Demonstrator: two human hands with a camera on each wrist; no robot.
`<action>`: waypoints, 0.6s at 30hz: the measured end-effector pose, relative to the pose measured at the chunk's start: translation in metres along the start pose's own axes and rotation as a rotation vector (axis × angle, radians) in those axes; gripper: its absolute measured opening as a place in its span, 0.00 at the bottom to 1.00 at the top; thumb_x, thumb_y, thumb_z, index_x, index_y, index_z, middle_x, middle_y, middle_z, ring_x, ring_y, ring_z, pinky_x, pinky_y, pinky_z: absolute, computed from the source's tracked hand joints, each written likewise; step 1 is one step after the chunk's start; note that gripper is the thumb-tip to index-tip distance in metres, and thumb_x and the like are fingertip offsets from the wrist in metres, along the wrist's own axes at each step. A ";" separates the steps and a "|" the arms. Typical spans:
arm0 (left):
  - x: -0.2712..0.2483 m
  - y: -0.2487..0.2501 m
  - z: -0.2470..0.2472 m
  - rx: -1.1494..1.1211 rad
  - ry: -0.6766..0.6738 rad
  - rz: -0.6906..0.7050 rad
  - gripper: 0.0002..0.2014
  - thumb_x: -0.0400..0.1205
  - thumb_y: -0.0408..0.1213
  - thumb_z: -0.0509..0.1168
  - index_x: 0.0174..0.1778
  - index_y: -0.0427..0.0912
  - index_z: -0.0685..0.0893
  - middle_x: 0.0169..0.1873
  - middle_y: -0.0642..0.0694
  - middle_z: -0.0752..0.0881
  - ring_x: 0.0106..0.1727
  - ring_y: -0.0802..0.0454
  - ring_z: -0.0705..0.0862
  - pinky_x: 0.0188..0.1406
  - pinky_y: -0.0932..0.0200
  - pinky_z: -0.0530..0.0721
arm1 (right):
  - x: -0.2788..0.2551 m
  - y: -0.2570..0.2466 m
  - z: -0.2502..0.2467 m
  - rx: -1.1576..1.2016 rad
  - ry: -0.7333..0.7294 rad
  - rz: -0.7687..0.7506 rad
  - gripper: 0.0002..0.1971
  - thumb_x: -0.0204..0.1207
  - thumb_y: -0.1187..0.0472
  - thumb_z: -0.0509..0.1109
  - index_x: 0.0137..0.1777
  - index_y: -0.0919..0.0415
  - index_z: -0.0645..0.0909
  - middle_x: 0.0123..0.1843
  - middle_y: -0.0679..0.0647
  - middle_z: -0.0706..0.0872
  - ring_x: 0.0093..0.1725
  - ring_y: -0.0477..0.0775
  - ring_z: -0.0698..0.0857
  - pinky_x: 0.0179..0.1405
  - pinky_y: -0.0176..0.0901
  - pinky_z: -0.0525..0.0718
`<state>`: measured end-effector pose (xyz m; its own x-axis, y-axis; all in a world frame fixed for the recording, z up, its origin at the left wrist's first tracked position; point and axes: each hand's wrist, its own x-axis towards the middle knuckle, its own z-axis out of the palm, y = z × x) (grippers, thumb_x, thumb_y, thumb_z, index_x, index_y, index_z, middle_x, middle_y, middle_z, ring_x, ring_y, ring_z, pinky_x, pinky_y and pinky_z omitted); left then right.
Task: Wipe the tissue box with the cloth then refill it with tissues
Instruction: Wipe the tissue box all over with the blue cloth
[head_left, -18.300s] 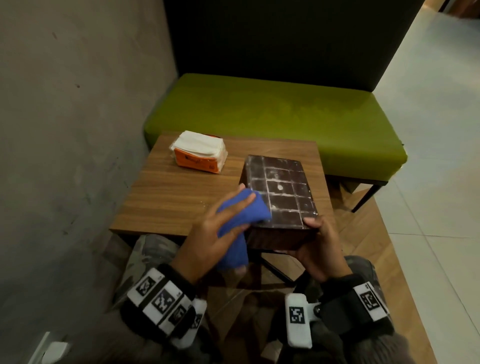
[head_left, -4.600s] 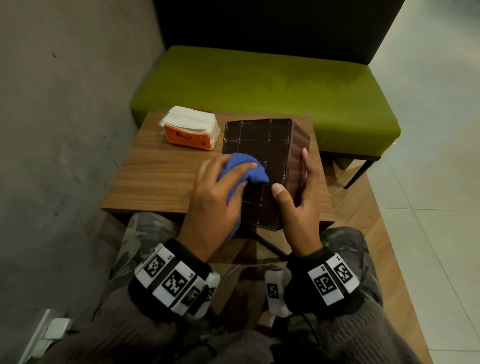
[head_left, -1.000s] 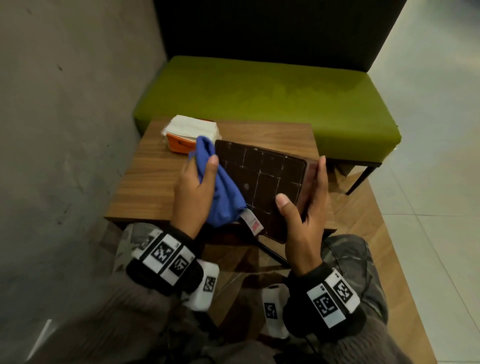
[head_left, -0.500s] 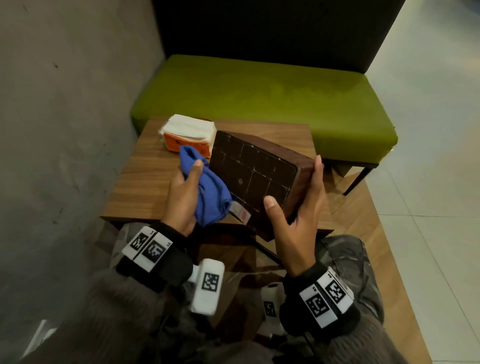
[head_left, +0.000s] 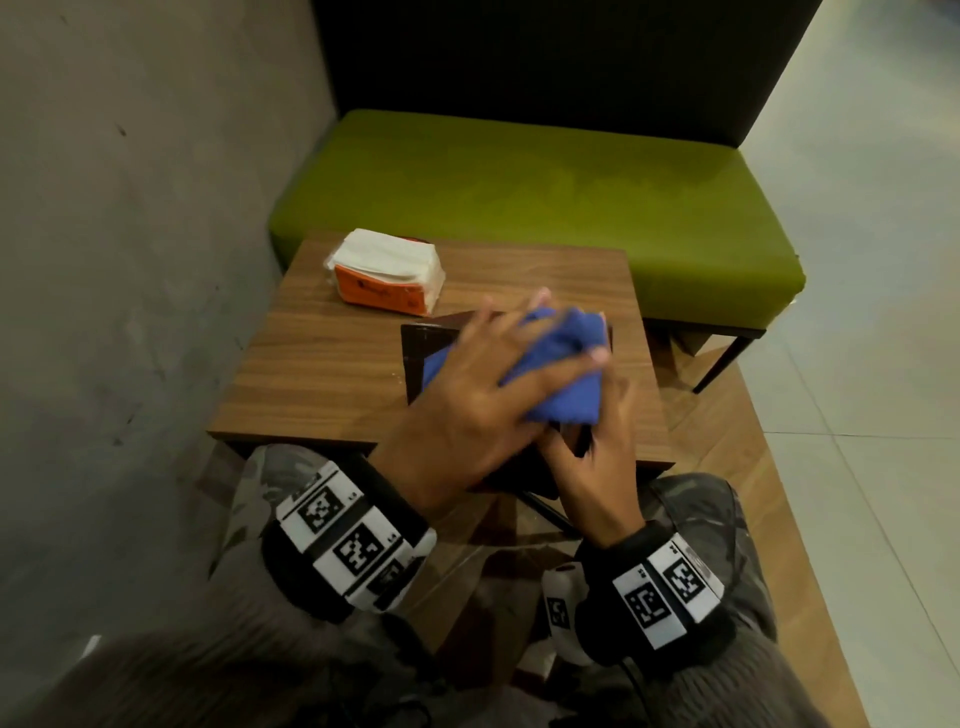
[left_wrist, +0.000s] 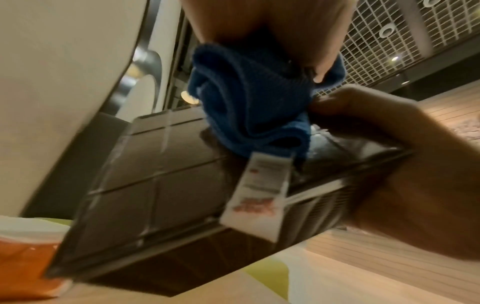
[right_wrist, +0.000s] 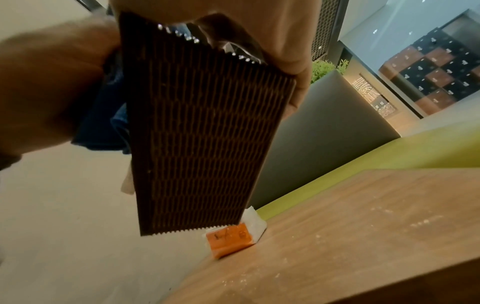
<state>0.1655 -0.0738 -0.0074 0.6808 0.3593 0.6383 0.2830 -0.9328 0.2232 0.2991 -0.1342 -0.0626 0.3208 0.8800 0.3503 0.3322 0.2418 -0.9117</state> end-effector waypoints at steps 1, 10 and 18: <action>-0.001 0.001 0.003 0.040 -0.037 0.076 0.17 0.82 0.38 0.62 0.68 0.44 0.80 0.71 0.36 0.76 0.78 0.38 0.66 0.77 0.34 0.59 | -0.001 0.002 0.001 0.014 -0.008 0.030 0.37 0.65 0.53 0.71 0.77 0.42 0.67 0.70 0.54 0.76 0.69 0.54 0.78 0.69 0.59 0.78; -0.030 -0.001 0.028 -0.172 0.153 -0.447 0.23 0.86 0.47 0.53 0.79 0.55 0.61 0.82 0.48 0.55 0.82 0.42 0.58 0.74 0.32 0.66 | 0.008 -0.003 0.017 0.085 0.288 0.114 0.44 0.73 0.41 0.64 0.83 0.43 0.42 0.67 0.24 0.55 0.69 0.19 0.61 0.68 0.20 0.61; -0.056 -0.034 0.042 -0.071 -0.073 -0.251 0.29 0.81 0.24 0.56 0.79 0.46 0.64 0.81 0.45 0.59 0.83 0.45 0.55 0.80 0.51 0.61 | 0.014 0.034 0.013 0.524 0.327 0.589 0.48 0.68 0.40 0.69 0.83 0.41 0.46 0.79 0.52 0.71 0.72 0.57 0.77 0.72 0.67 0.75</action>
<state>0.1464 -0.0609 -0.0815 0.6428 0.5782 0.5025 0.4028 -0.8131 0.4203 0.3035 -0.1082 -0.0909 0.5792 0.7786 -0.2413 -0.3963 0.0103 -0.9181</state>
